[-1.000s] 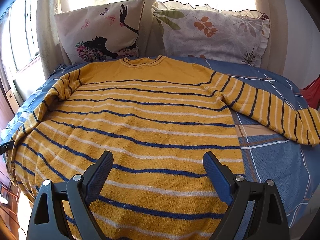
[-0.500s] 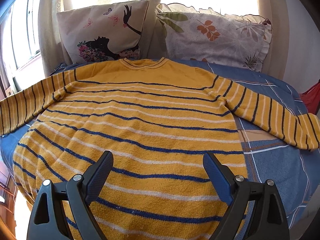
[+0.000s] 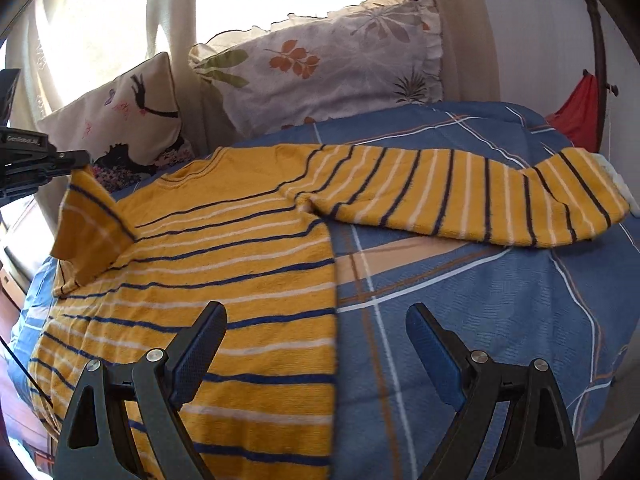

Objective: Fold small clothes
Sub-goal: 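Grasp the sleeve nearest the left gripper and fold it across the body, then grasp the other sleeve with the right gripper and fold it across the body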

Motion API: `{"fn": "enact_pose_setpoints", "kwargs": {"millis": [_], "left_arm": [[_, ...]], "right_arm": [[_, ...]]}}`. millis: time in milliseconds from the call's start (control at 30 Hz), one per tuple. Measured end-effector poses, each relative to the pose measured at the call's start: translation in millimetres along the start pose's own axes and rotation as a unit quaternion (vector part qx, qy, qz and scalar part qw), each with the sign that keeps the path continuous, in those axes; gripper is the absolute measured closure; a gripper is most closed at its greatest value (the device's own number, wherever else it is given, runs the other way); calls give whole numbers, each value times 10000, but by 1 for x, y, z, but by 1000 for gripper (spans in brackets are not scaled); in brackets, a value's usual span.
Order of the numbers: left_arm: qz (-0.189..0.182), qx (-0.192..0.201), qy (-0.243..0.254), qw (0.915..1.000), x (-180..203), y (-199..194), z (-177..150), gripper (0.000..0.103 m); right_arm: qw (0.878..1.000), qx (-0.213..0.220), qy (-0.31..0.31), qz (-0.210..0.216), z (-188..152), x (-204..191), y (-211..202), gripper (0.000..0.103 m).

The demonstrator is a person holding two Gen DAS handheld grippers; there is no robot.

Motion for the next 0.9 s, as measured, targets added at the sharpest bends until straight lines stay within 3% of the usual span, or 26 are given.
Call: {"fn": "enact_pose_setpoints", "kwargs": {"millis": [133, 233, 367, 633, 667, 700, 733, 767, 800, 900], "left_arm": [[-399, -324, -8, 9987, 13, 26, -7, 94], [-396, -259, -106, 9988, -1, 3, -20, 78], [62, 134, -310, 9994, -37, -41, -34, 53], [1012, 287, -636, 9924, -116, -80, -75, 52], [1205, 256, -699, 9899, -127, -78, -79, 52], [1420, 223, -760, 9867, -138, -76, -81, 52], [1603, 184, -814, 9835, -149, -74, -83, 52], [1750, 139, -878, 9806, -160, -70, -85, 52], [1880, 86, -959, 9774, -171, -67, -87, 52], [2063, -43, -1221, 9708, -198, -56, -94, 52]], "right_arm": [[9999, 153, 64, 24, 14, 17, -9, 9], [9997, 198, -31, 162, 25, 15, -7, 9], [9979, -12, -147, 633, 33, -11, 10, 9], [9848, -779, -520, 1459, 31, -73, 63, 9], [9823, -918, -664, 1494, 29, -79, 70, 18], [9791, -1100, -832, 1496, 28, -86, 77, 43], [9751, -1340, -965, 1479, 29, -92, 85, 60], [9712, -1578, -1009, 1474, 32, -95, 93, 88], [9696, -1686, -962, 1492, 40, -95, 98, 93], [9764, -1415, -652, 1495, 83, -88, 102, 93]]}}
Point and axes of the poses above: each gripper's, at about its wrist camera, not at the fingertips, and y roughly the way its jaws point, x to its right, z to its top, the point moved 5 cm from there along y, roughly the way its jaws point, and after that the axes turned 8 degrees about y, right-handed, at the moved point
